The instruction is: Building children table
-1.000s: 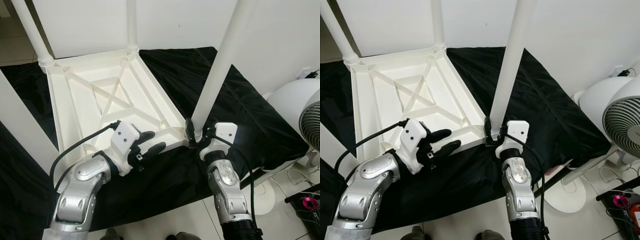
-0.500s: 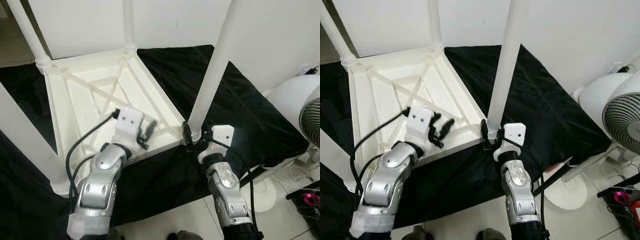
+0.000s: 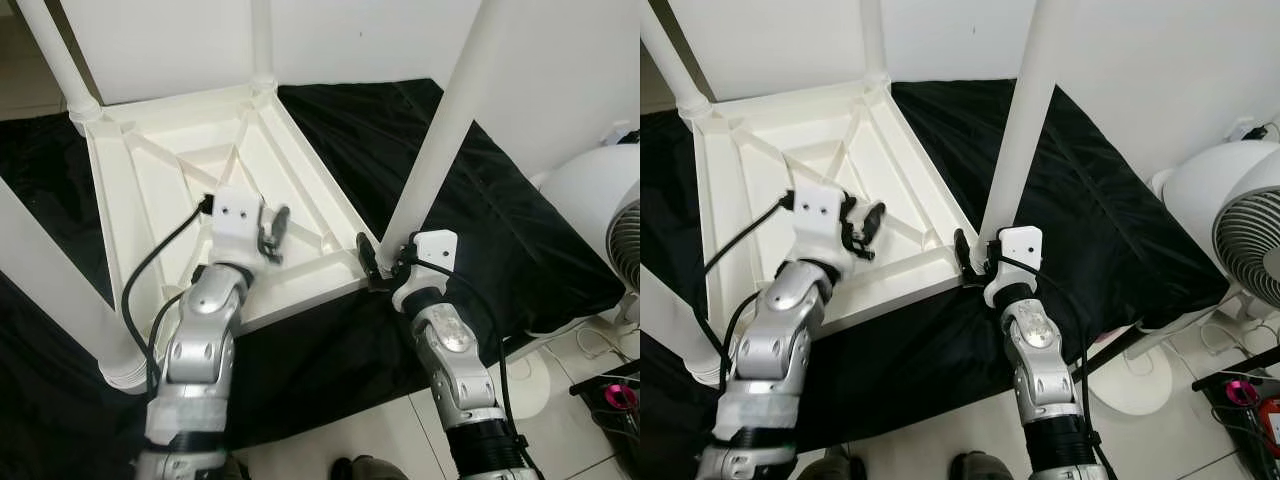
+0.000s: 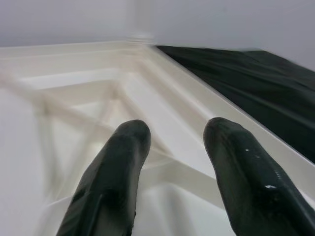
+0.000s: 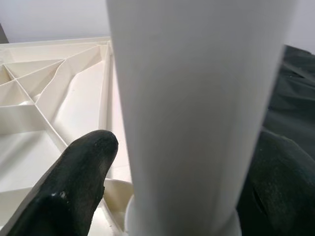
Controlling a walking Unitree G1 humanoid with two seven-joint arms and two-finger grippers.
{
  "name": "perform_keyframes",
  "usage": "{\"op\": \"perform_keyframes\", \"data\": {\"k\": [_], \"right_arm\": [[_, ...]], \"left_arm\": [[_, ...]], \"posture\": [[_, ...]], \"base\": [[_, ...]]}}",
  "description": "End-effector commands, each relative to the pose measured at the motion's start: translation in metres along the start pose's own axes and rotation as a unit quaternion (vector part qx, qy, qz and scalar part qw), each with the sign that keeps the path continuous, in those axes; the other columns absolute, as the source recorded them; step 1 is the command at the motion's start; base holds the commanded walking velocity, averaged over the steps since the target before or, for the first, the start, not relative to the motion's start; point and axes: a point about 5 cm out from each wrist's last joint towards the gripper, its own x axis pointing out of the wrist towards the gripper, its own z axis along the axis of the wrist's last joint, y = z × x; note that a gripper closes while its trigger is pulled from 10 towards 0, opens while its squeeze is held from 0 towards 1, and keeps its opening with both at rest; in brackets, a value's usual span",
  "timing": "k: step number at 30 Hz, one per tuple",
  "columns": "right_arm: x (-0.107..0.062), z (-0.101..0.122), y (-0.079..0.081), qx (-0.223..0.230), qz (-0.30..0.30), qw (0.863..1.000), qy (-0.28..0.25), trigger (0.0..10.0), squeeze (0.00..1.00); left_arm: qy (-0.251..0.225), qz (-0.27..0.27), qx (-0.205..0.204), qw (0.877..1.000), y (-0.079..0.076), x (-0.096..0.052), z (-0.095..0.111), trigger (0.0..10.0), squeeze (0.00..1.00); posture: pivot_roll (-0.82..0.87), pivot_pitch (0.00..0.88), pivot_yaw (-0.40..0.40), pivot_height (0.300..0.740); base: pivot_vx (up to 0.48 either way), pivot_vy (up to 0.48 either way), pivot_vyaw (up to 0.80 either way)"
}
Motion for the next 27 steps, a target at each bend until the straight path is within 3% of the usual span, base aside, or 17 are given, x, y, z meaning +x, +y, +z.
{"op": "perform_keyframes", "data": {"k": [1,2,6,10,14,17,19,20,21,22,24,27], "right_arm": [[-0.002,-0.001,0.000,-0.007,-0.001,1.000,0.000,10.0,0.00],[-0.002,-0.001,0.000,-0.007,-0.001,1.000,0.000,10.0,0.00],[-0.005,-0.001,-0.001,-0.008,-0.022,1.000,-0.008,10.0,0.00],[-0.005,0.001,-0.003,-0.009,-0.028,0.999,-0.012,10.0,0.00],[-0.005,0.003,-0.005,-0.011,-0.029,0.999,-0.016,10.0,0.00],[-0.004,0.003,-0.009,-0.016,-0.026,0.999,-0.016,10.0,0.00],[-0.004,0.003,-0.009,-0.016,-0.026,0.999,-0.016,10.0,0.00],[-0.003,0.003,-0.012,-0.018,-0.026,0.999,-0.017,10.0,0.00],[-0.003,0.003,-0.012,-0.018,-0.026,0.999,-0.017,10.0,0.00],[-0.002,0.004,-0.013,-0.021,-0.020,0.999,-0.019,10.0,0.00],[0.000,0.005,-0.016,-0.024,-0.004,1.000,-0.015,10.0,0.00],[0.000,0.005,-0.017,-0.026,0.002,1.000,-0.013,10.0,0.00]], "left_arm": [[0.007,0.038,-0.022,0.999,0.001,-0.002,-0.005,10.0,0.00],[0.007,0.038,-0.022,0.999,0.001,-0.002,-0.005,10.0,0.00],[-0.039,0.103,-0.115,0.987,0.010,0.000,-0.002,10.0,0.00],[-0.051,0.118,-0.133,0.983,0.011,0.003,-0.003,10.0,0.00],[-0.054,0.118,-0.165,0.978,0.009,0.006,-0.004,10.0,0.00],[-0.071,0.074,-0.189,0.977,0.003,0.008,-0.003,10.0,0.00],[-0.071,0.074,-0.189,0.977,0.003,0.008,-0.003,10.0,0.00],[-0.084,0.033,-0.211,0.973,-0.001,0.007,-0.002,10.0,0.00],[-0.084,0.033,-0.211,0.973,-0.001,0.007,-0.002,10.0,0.00],[-0.099,-0.033,-0.227,0.968,-0.009,0.004,0.002,10.0,0.00],[-0.125,-0.178,-0.169,0.961,-0.031,-0.010,0.011,10.0,0.00],[-0.126,-0.215,-0.150,0.957,-0.037,-0.015,0.012,10.0,0.00]], "posture": [[-0.08,0.093,0.002,0.740],[-0.08,0.093,0.002,0.740],[-0.11,0.096,0.009,0.740],[-0.12,0.092,0.009,0.740],[-0.13,0.085,0.012,0.740],[-0.12,0.078,0.009,0.740],[-0.12,0.078,0.009,0.740],[-0.12,0.075,0.006,0.740],[-0.12,0.075,0.006,0.740],[-0.12,0.077,0.005,0.740],[-0.12,0.079,-0.004,0.740],[-0.11,0.080,-0.004,0.740]], "base": [[0.000,0.000,0.00],[0.000,0.000,0.00],[0.000,0.000,0.00],[0.000,0.000,0.00],[0.000,0.000,0.00],[0.000,0.000,0.00],[0.000,0.000,0.00],[0.000,0.000,0.00],[0.000,0.000,0.00],[0.000,0.000,0.00],[0.000,0.000,0.00],[0.000,0.000,0.00]]}}
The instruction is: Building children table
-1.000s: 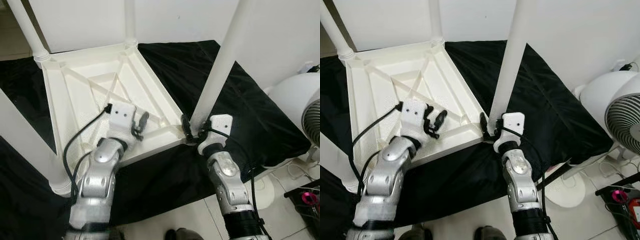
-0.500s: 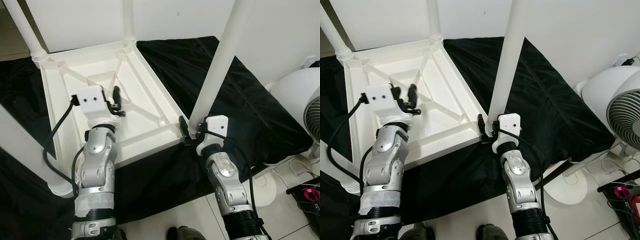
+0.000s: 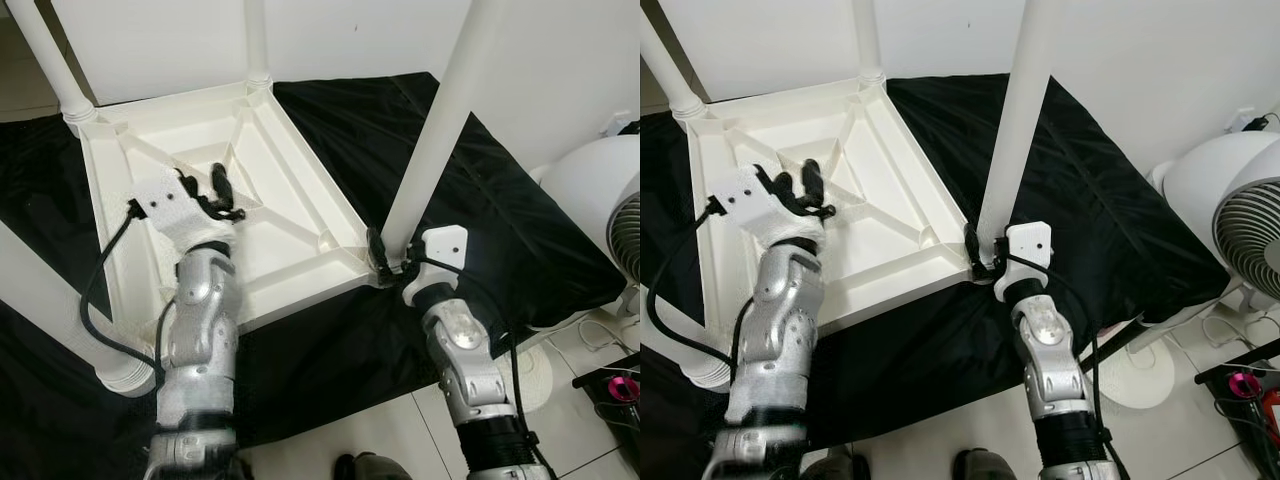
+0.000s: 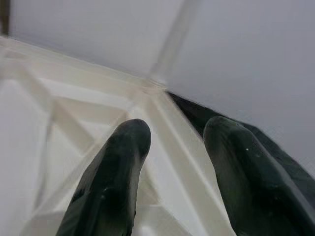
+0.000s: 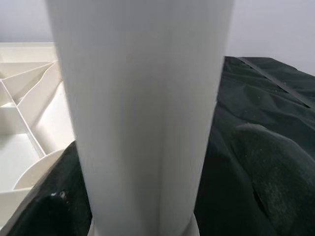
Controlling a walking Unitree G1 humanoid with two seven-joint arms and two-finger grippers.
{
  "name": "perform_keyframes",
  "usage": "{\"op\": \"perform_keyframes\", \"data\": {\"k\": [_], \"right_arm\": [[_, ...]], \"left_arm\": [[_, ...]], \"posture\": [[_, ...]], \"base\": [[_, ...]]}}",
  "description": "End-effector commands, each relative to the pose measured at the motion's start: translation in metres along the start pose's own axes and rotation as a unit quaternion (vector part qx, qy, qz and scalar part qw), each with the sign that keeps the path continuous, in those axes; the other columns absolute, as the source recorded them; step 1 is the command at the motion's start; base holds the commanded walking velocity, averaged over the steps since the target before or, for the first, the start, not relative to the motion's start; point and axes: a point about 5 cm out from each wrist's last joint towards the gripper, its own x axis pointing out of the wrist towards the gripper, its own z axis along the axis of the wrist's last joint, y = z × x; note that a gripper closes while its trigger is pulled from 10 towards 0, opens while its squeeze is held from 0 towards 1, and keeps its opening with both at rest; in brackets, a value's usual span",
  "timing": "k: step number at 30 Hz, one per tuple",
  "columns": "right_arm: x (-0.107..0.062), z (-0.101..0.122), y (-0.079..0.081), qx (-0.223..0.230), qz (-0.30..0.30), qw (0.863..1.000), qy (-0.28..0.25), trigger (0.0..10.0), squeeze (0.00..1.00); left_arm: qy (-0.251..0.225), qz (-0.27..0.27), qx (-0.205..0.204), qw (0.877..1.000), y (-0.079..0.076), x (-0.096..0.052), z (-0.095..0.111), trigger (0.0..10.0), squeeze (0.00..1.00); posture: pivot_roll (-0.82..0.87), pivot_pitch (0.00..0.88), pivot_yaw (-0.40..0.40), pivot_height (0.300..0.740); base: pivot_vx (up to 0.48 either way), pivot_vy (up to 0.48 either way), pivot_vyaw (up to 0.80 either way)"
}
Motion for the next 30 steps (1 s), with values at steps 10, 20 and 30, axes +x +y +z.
{"op": "perform_keyframes", "data": {"k": [10,20,30], "right_arm": [[0.002,-0.001,-0.014,-0.003,0.062,0.998,0.016,10.0,0.00],[0.004,-0.001,-0.014,-0.003,0.117,0.993,0.023,10.0,0.00],[0.004,-0.004,-0.013,0.008,0.152,0.988,0.031,10.0,0.00]], "left_arm": [[0.061,-0.356,0.063,0.931,-0.017,-0.037,0.001,10.0,0.00],[0.095,-0.385,0.108,0.912,-0.016,-0.053,-0.003,10.0,0.00],[0.148,-0.433,0.154,0.876,-0.015,-0.066,-0.008,10.0,0.00]], "posture": [[-0.09,0.084,-0.013,0.740],[-0.08,0.087,-0.009,0.740],[-0.07,0.079,0.014,0.740]], "base": [[0.000,0.000,0.00],[0.000,0.000,0.00],[0.000,0.000,0.00]]}}
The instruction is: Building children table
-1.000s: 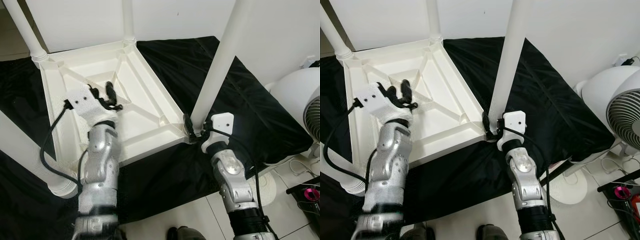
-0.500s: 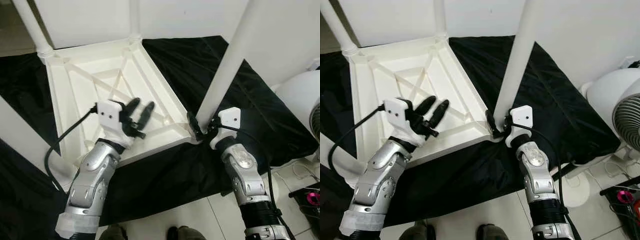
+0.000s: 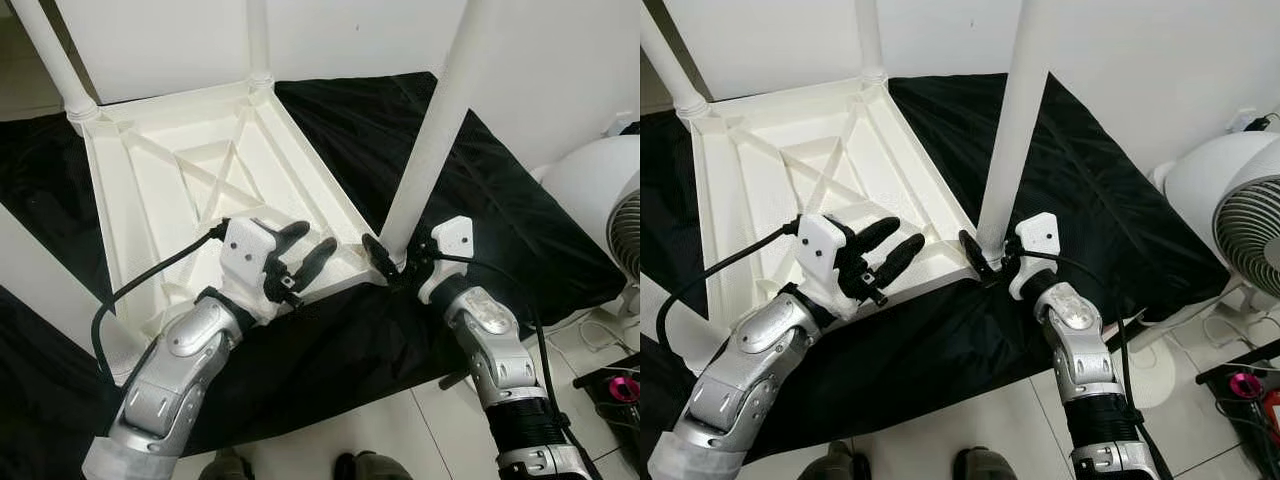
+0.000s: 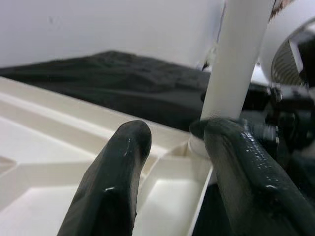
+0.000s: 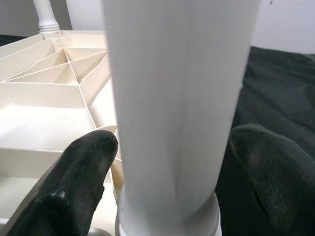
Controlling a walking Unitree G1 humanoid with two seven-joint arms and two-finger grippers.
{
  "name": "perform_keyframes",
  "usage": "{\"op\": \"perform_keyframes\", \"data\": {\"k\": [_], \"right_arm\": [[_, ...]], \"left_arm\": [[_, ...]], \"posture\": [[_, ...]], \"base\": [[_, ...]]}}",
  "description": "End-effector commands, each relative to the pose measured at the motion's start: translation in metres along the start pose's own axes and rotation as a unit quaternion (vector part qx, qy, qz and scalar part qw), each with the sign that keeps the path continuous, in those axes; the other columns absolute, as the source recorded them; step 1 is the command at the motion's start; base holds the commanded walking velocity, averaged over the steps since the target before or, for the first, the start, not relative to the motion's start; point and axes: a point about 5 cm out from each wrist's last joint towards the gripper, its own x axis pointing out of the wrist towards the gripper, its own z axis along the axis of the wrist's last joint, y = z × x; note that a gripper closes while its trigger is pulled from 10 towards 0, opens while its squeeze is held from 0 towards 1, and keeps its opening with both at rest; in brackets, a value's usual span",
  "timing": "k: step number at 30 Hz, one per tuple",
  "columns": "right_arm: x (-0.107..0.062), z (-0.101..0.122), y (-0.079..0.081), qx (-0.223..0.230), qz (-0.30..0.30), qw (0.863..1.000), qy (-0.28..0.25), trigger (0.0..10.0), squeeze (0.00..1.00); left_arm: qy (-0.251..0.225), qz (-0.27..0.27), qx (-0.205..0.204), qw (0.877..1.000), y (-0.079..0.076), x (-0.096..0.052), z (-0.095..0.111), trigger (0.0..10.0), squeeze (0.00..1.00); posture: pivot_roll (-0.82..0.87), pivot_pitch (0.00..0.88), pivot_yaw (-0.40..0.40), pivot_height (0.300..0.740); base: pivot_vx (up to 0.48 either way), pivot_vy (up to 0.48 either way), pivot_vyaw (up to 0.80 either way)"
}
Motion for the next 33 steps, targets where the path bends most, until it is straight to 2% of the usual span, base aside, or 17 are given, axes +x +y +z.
{"op": "perform_keyframes", "data": {"k": [1,6,7,11,13,17,20,25,27,33], "right_arm": [[0.000,-0.002,-0.001,0.008,0.010,1.000,0.007,10.0,0.00],[0.002,-0.004,-0.001,0.012,0.046,0.999,0.020,10.0,0.00],[0.002,-0.005,-0.001,0.005,0.070,0.997,0.029,10.0,0.00],[0.002,-0.005,-0.003,-0.004,0.089,0.995,0.035,10.0,0.00],[0.004,-0.003,-0.010,-0.020,0.105,0.993,0.041,10.0,0.00],[0.004,-0.002,-0.012,-0.025,0.109,0.993,0.043,10.0,0.00],[0.009,0.003,-0.025,-0.055,0.127,0.989,0.055,10.0,0.00],[0.013,0.000,-0.029,-0.077,0.154,0.982,0.075,10.0,0.00],[0.016,-0.003,-0.031,-0.083,0.166,0.979,0.085,0.0,0.00],[0.017,-0.006,-0.032,-0.078,0.178,0.977,0.090,0.0,0.00]], "left_arm": [[0.015,-0.065,0.004,0.998,-0.009,-0.001,-0.002,10.0,0.00],[0.041,-0.055,0.020,0.997,-0.007,-0.002,-0.012,10.0,0.00],[0.067,-0.040,0.011,0.997,-0.004,-0.004,-0.020,10.0,0.00],[0.093,-0.051,0.029,0.994,-0.005,-0.007,-0.026,10.0,0.00],[0.111,-0.065,0.043,0.991,-0.007,-0.009,-0.029,10.0,0.00],[0.117,-0.069,0.043,0.990,-0.008,-0.009,-0.030,10.0,0.00],[0.137,-0.081,0.029,0.987,-0.008,-0.009,-0.032,10.0,0.00],[0.142,-0.096,0.029,0.985,-0.011,-0.007,-0.033,10.0,0.00],[0.137,-0.113,0.031,0.984,-0.017,-0.005,-0.031,10.0,0.00],[0.138,-0.115,0.032,0.983,-0.018,-0.003,-0.029,10.0,0.00]], "posture": [[-0.07,0.075,0.017,0.740],[-0.06,0.072,0.015,0.740],[-0.06,0.070,0.015,0.740],[-0.06,0.066,0.013,0.740],[-0.06,0.053,0.019,0.740],[-0.06,0.053,0.019,0.740],[-0.06,0.036,0.010,0.740],[-0.06,0.028,0.009,0.740],[-0.06,0.023,0.004,0.740],[-0.05,0.008,-0.003,0.740]], "base": [[0.000,0.000,0.00],[0.000,0.000,0.00],[0.000,0.000,0.00],[0.000,0.000,0.00],[0.000,0.000,0.00],[0.000,0.000,0.00],[0.000,0.000,0.00],[0.000,0.000,0.00],[0.000,0.000,0.00],[0.000,0.000,0.00]]}}
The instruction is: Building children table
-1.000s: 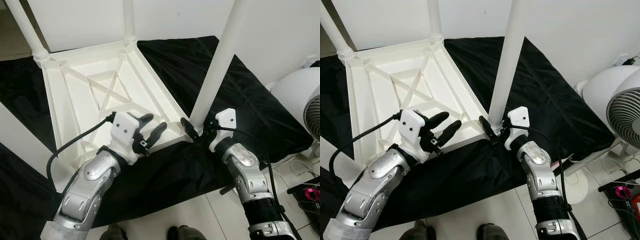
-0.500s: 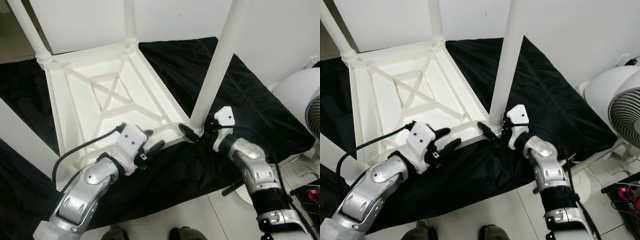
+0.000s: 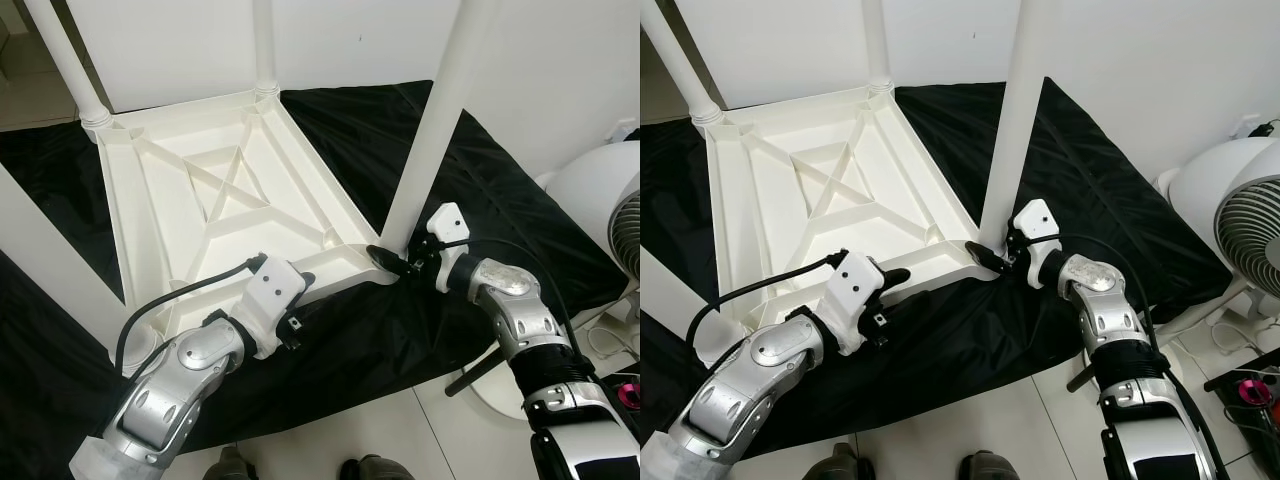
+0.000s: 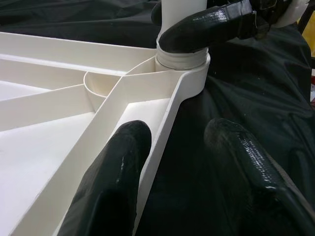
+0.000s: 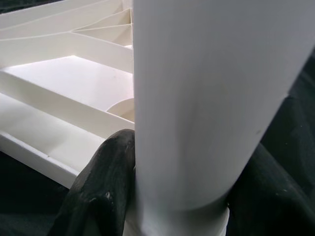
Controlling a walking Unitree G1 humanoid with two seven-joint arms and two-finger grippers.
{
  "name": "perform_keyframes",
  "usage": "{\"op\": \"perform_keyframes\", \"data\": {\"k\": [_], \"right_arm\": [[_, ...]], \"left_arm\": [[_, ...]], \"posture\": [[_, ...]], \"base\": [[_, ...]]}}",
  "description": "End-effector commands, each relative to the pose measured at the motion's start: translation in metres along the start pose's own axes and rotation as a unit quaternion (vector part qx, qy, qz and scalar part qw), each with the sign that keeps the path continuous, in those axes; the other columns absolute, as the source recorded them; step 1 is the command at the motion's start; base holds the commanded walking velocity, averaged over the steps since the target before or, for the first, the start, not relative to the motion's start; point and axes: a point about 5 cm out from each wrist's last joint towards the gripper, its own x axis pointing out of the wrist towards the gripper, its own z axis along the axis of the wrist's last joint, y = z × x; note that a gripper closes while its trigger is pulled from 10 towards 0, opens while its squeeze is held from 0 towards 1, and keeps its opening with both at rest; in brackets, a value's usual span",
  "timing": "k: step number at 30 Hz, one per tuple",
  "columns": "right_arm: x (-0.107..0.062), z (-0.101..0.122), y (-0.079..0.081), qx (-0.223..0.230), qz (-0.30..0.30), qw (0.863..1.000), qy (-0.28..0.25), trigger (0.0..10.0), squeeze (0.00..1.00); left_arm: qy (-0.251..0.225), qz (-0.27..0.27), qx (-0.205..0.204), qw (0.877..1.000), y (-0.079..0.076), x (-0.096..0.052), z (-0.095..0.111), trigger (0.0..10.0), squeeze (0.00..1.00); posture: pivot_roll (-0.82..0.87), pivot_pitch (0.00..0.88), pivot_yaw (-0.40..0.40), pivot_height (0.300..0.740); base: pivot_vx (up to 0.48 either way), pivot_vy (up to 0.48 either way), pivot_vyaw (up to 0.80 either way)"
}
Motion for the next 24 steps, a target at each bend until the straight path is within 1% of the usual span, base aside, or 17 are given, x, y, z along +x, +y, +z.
{"op": "perform_keyframes", "data": {"k": [1,6,7,8,9,10,14,15,16,18,19,20,21,22,23,24], "right_arm": [[0.001,-0.004,0.002,-0.010,0.012,1.000,0.011,0.0,0.00],[0.001,-0.006,0.001,-0.010,0.010,1.000,0.014,0.0,0.00],[0.001,-0.008,0.001,0.002,-0.007,1.000,0.005,10.0,0.00],[0.001,-0.007,0.002,0.017,-0.024,1.000,-0.006,10.0,0.00],[0.001,-0.007,0.002,0.017,-0.024,1.000,-0.006,10.0,0.00],[0.002,-0.006,0.002,0.027,-0.034,0.999,-0.013,10.0,0.00],[0.003,-0.005,0.007,0.036,-0.056,0.998,-0.021,10.0,0.00],[0.004,-0.003,0.012,0.038,-0.083,0.995,-0.028,10.0,0.00],[0.004,-0.003,0.012,0.038,-0.083,0.995,-0.028,10.0,0.00],[0.006,-0.001,0.019,0.042,-0.125,0.991,-0.026,10.0,0.00],[0.006,-0.001,0.019,0.042,-0.125,0.991,-0.026,10.0,0.00],[0.006,-0.001,0.023,0.045,-0.155,0.987,-0.025,10.0,0.00],[0.006,-0.001,0.023,0.045,-0.155,0.987,-0.025,10.0,0.00],[0.007,0.000,0.030,0.043,-0.183,0.982,-0.024,10.0,0.00],[0.007,0.000,0.030,0.043,-0.183,0.982,-0.024,10.0,0.00],[0.007,0.001,0.036,0.049,-0.218,0.974,-0.023,10.0,0.00]], "left_arm": [[0.002,-0.056,0.007,0.998,-0.006,0.001,0.003,10.0,0.00],[0.003,-0.056,0.006,0.998,-0.006,0.003,0.003,10.0,0.00],[0.001,-0.058,0.006,0.998,-0.006,0.004,0.004,10.0,0.00],[0.000,-0.058,0.006,0.998,-0.006,0.004,0.004,10.0,0.00],[0.000,-0.058,0.006,0.998,-0.006,0.004,0.004,10.0,0.00],[0.000,-0.058,0.006,0.998,-0.006,0.005,0.004,10.0,0.00],[0.000,-0.057,0.008,0.998,-0.006,0.005,0.004,10.0,0.00],[0.000,-0.058,0.007,0.998,-0.006,0.006,0.004,10.0,0.00],[0.000,-0.058,0.007,0.998,-0.006,0.006,0.004,10.0,0.00],[0.000,-0.060,0.005,0.998,-0.008,0.006,0.004,10.0,0.00],[0.000,-0.060,0.005,0.998,-0.008,0.006,0.004,10.0,0.00],[0.000,-0.062,0.005,0.998,-0.009,0.006,0.003,10.0,0.00],[0.000,-0.062,0.005,0.998,-0.009,0.006,0.003,10.0,0.00],[0.000,-0.063,0.005,0.998,-0.009,0.005,0.003,10.0,0.00],[0.000,-0.063,0.005,0.998,-0.009,0.005,0.003,10.0,0.00],[0.000,-0.064,0.005,0.998,-0.010,0.005,0.003,10.0,0.00]], "posture": [[-0.05,0.004,-0.005,0.740],[-0.05,0.000,-0.006,0.740],[-0.05,0.000,-0.005,0.740],[-0.05,0.000,-0.005,0.740],[-0.05,0.000,-0.005,0.740],[-0.05,0.000,-0.005,0.740],[-0.06,0.000,-0.008,0.740],[-0.06,0.000,-0.006,0.740],[-0.06,0.000,-0.006,0.740],[-0.07,0.000,-0.007,0.740],[-0.07,0.000,-0.007,0.740],[-0.07,0.000,-0.007,0.740],[-0.07,0.000,-0.007,0.740],[-0.07,0.000,-0.010,0.740],[-0.07,0.000,-0.010,0.740],[-0.07,0.000,-0.010,0.740]], "base": [[0.000,0.000,0.00],[0.000,0.000,0.00],[0.000,0.000,0.00],[0.000,0.000,0.00],[0.000,0.000,0.00],[0.000,0.000,0.00],[0.000,0.000,0.00],[0.000,0.000,0.00],[0.000,0.000,0.00],[0.000,0.000,0.00],[0.000,0.000,0.00],[0.000,0.000,0.00],[0.000,0.000,0.00],[0.000,0.000,0.00],[0.000,0.000,0.00],[0.000,0.000,0.00]]}}
